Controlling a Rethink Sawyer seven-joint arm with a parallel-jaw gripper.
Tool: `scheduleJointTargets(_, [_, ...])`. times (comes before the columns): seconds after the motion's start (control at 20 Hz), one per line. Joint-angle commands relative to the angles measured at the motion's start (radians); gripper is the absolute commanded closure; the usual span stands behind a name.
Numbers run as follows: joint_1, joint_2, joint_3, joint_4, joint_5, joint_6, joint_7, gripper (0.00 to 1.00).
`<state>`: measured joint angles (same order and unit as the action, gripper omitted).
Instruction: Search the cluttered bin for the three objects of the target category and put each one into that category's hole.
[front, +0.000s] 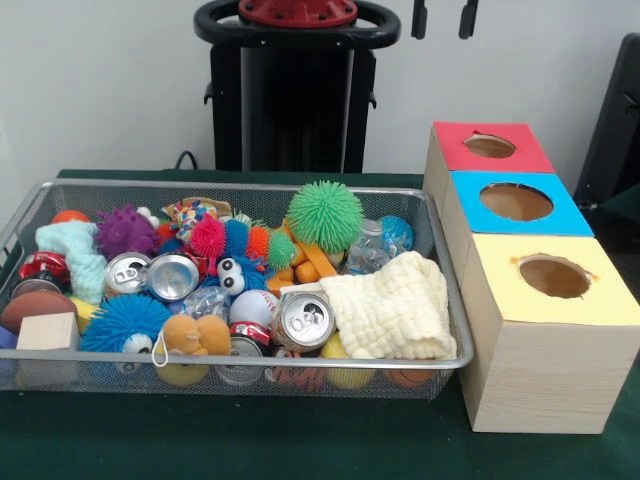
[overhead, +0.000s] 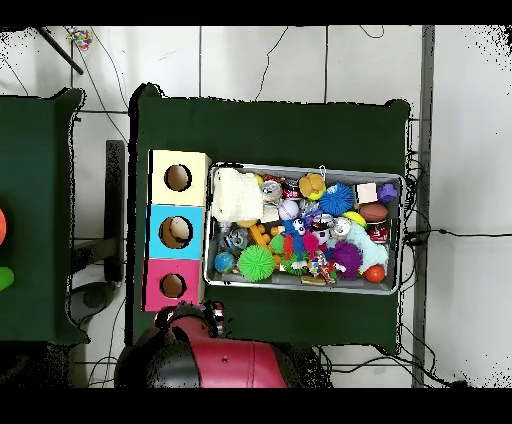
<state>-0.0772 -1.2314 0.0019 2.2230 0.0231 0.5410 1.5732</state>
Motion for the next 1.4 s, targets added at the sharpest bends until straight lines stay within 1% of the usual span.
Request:
scheduleJointTargets(0.05, [-0.038,0.003,0.060,0.086,0.025,-0.070,0.069,0.00])
scheduleJointTargets(0.25, [-0.036,0.003,0.047,0.086,0.010,-0.063,0.084,0.00])
scheduleJointTargets(0.7, [-0.038,0.023,0.059,0.097,0.007,-0.110,0.094,0.00])
scheduleJointTargets(0.9, [-0.040,0.028,0.066,0.095,0.014,-0.110,0.093,0.00])
scheduleJointTargets(1.15, [-0.035,0.033,0.064,0.084,0.010,-0.104,0.097,0.00])
scheduleJointTargets(1.4, [-0.029,0.053,0.064,0.070,0.005,-0.121,0.113,0.00])
